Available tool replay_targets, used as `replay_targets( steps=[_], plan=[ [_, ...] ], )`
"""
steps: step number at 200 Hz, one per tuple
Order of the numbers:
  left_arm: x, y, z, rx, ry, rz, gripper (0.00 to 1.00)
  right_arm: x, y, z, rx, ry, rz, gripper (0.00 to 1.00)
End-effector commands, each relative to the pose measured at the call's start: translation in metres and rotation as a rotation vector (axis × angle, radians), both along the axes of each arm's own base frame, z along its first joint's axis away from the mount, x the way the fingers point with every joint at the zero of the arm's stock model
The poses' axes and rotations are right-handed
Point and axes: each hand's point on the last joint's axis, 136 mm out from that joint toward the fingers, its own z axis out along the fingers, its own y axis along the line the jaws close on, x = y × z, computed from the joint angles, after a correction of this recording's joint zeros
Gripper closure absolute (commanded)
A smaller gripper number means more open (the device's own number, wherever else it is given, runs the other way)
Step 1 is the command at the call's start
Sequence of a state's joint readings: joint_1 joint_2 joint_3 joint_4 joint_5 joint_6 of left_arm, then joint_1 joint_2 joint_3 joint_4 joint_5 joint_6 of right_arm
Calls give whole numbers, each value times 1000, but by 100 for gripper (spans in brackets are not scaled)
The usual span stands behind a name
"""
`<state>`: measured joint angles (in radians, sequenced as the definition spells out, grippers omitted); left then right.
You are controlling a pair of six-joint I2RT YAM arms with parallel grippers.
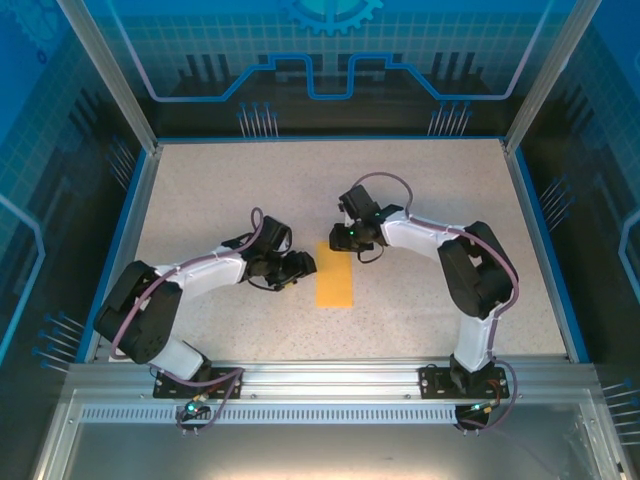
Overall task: Fold a paper plane with a square sheet of paper (pick it up from the middle)
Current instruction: First fold in half a square sheet of paper at the center of the table, then fold the triangle a second time at the center of the table.
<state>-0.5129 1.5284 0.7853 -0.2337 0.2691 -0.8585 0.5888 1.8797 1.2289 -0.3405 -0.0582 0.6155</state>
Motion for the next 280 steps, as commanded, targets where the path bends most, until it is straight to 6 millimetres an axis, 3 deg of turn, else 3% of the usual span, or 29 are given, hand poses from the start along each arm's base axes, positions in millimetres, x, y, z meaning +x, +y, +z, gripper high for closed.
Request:
replay_targets(
  steps=[1,89,174,203,250,280],
  plan=[
    [-11,-11,3,-68,34,-6,37,-15,-3,-17,-24,62,28,68],
    [-33,-30,-8,-68,107,-45,34,-19,-33,-69,-113,192,-80,66],
    [-43,-37,-14,-13,144,-80,33,-27,-39,-90,101,364,-187,67],
    [-41,-40,-14,-8,138,-79,34,-20,-33,-75,175,351,-175,68],
    [-36,-37,-11,12,111,-58,34,7,-26,-10,208,132,-89,70],
    [-34,-38,-11,13,107,-59,34,15,-24,-3,145,82,-45,70]
  ],
)
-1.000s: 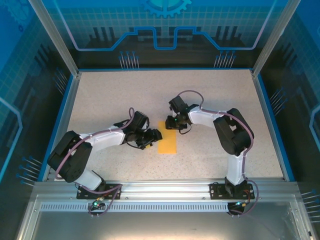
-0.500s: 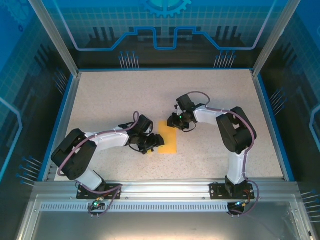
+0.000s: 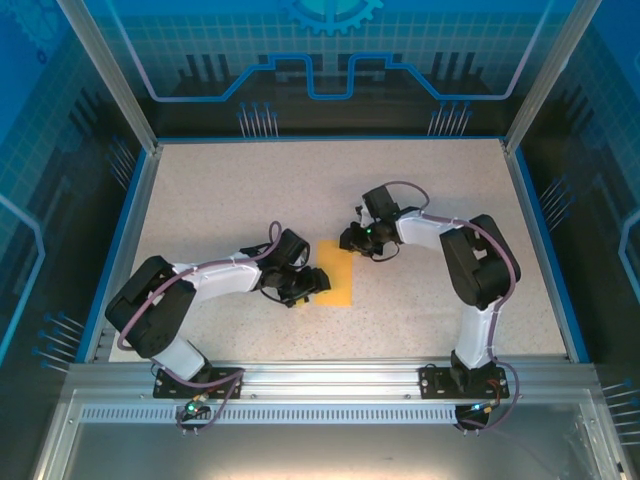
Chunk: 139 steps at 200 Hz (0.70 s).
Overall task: Fold a paper plane with a square sheet of paper (pick it up from the middle)
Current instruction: Fold the triangle a second time at the center of the table.
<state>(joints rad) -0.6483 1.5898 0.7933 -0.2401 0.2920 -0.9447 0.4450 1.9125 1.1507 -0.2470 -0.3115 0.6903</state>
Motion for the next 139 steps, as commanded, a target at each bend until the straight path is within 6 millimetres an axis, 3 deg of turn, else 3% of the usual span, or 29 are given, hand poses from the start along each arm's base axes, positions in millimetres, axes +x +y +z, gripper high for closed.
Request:
replay_targets(
  steps=[1,46,101,139],
  plan=[
    [3,-3,6,11,0,14,34,11,-1,16,-60,-82,42,70],
    [6,-5,5,9,0,13,34,15,4,-7,-104,-32,59,70],
    [0,-6,5,-9,26,4,34,10,-16,-42,-210,56,-8,70],
    [-6,-11,0,-23,61,-12,34,4,-22,-53,-231,88,-29,71]
  ],
)
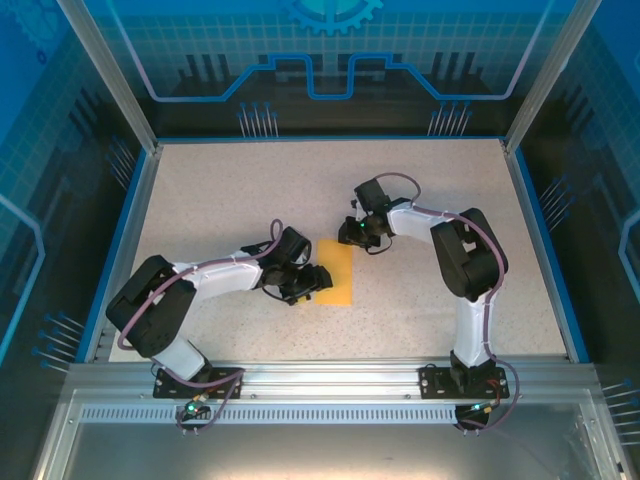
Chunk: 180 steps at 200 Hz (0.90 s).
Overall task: Fold a paper plane with a square sheet of paper (pick it up from the middle)
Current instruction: Fold the triangle a second time at the center of the table.
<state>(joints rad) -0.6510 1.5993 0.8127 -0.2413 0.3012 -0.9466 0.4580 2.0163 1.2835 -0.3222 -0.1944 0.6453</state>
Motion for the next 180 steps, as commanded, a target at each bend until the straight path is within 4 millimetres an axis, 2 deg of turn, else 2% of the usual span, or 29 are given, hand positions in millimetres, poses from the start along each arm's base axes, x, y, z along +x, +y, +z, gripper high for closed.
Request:
replay_targets(
  steps=[1,61,122,180],
  plan=[
    [-9,-6,-4,-11,63,-9,34,-21,-20,-38,-107,113,-38,71],
    [-8,-14,-7,3,82,-30,34,-26,-21,-47,-103,142,-48,71],
    [-9,-17,-11,19,92,-45,35,-26,-20,-47,-93,140,-46,71],
    [-3,-30,-3,3,63,-84,36,-27,-19,-48,-86,142,-43,72]
  ],
)
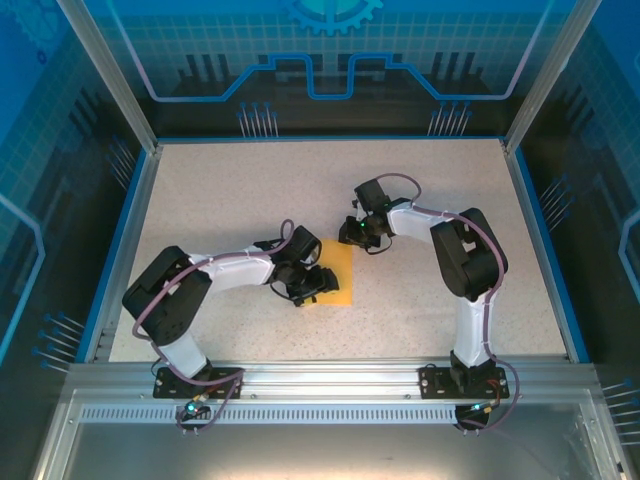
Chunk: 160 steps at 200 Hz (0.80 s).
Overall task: Fold a paper plane with a square sheet of paper (pick it up from the middle)
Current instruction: Fold the triangle a second time at the center of the table.
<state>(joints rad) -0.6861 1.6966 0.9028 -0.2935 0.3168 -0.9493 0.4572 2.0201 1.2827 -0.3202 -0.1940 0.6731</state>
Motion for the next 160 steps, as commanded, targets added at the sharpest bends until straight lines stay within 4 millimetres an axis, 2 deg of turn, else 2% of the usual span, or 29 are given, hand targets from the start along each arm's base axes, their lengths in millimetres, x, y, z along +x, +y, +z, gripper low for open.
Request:
replay_targets(
  steps=[1,43,92,160],
  plan=[
    [-2,-13,6,-23,7,-45,36,-27,-19,-46,-90,128,-17,72],
    [0,-14,-2,8,18,-53,36,-28,-18,-46,-87,128,-15,72],
    [1,8,0,155,-19,-52,35,-29,-18,-46,-88,128,-15,72],
    [-3,-2,-8,179,-9,-94,35,-30,-18,-46,-88,128,-13,72]
  ],
)
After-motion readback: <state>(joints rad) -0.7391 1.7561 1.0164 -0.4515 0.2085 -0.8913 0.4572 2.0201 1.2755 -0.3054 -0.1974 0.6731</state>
